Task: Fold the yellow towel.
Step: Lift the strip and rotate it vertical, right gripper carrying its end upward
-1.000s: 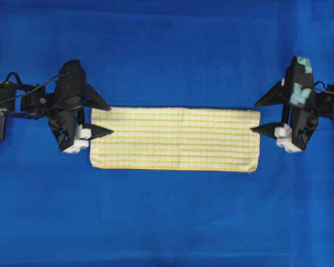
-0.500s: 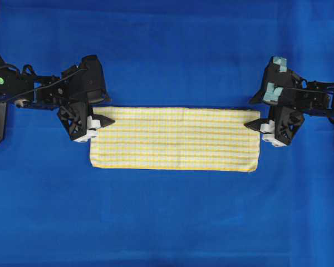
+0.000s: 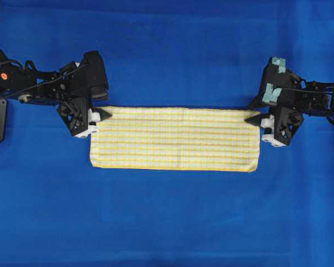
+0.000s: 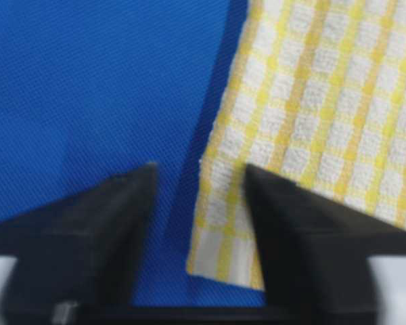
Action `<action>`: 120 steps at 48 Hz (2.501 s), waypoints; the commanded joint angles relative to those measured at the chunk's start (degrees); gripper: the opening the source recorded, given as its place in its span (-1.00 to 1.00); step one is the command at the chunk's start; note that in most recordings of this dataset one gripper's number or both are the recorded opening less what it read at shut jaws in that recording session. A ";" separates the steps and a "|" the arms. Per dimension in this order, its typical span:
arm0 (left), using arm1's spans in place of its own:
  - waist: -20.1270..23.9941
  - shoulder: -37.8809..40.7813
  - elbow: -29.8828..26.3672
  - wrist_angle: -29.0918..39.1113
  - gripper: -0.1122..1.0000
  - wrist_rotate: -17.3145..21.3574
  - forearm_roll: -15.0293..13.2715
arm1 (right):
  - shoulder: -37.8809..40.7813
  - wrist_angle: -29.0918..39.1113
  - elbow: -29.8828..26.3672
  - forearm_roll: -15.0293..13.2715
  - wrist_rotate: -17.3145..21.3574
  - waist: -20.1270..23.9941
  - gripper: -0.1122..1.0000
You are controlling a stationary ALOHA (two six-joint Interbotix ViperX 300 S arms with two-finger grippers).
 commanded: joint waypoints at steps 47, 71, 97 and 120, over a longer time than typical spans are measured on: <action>-0.44 -16.44 -6.06 14.94 -0.78 0.00 0.53 | -26.63 13.62 -2.29 -4.31 0.35 -6.77 -0.77; -12.92 -16.17 -7.38 0.00 -0.78 -5.63 0.09 | -21.62 6.77 -5.10 -7.29 0.35 -19.51 -0.77; -17.05 0.97 -27.69 -5.80 -0.78 -5.01 0.35 | -7.73 3.25 -17.93 -12.92 0.18 -28.65 -0.77; -16.79 13.54 -43.33 -5.36 -0.78 0.97 0.35 | -2.20 3.52 -24.26 -15.91 0.18 -29.88 -0.77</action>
